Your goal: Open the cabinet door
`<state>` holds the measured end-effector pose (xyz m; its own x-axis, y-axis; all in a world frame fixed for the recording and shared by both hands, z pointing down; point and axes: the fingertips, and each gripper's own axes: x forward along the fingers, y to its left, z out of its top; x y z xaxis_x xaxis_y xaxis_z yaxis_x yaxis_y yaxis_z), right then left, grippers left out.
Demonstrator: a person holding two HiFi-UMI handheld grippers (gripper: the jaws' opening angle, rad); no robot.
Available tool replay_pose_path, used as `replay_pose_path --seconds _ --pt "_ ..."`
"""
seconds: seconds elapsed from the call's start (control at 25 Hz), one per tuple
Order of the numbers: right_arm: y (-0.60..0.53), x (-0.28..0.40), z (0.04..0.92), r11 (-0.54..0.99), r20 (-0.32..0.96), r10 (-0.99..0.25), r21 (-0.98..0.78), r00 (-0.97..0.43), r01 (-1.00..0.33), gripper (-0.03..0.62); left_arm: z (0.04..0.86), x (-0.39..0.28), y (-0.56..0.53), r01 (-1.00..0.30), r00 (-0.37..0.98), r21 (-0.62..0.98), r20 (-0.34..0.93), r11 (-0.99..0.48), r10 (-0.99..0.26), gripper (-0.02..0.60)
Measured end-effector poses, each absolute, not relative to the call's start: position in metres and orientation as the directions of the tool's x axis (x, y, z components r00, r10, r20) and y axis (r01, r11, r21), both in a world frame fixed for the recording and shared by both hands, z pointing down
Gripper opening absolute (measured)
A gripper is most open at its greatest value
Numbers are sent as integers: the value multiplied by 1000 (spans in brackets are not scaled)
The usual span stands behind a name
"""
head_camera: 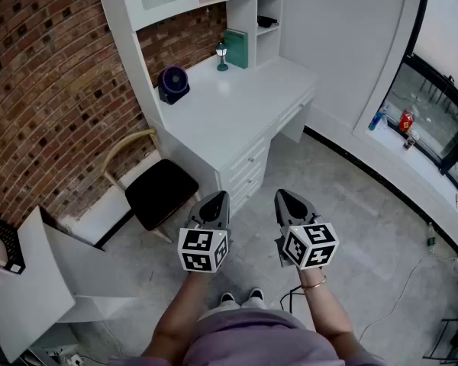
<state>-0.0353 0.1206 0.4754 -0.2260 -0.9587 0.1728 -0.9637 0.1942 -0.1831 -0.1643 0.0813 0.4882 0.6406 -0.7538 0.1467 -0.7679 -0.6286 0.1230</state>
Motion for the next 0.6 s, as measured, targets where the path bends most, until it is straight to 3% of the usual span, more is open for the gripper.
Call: replay_pose_path --seconds 0.6 --pt "131 -22 484 216 155 -958 -173 -243 -961 2 496 -156 90 -773 634 154 163 -616 -756 2"
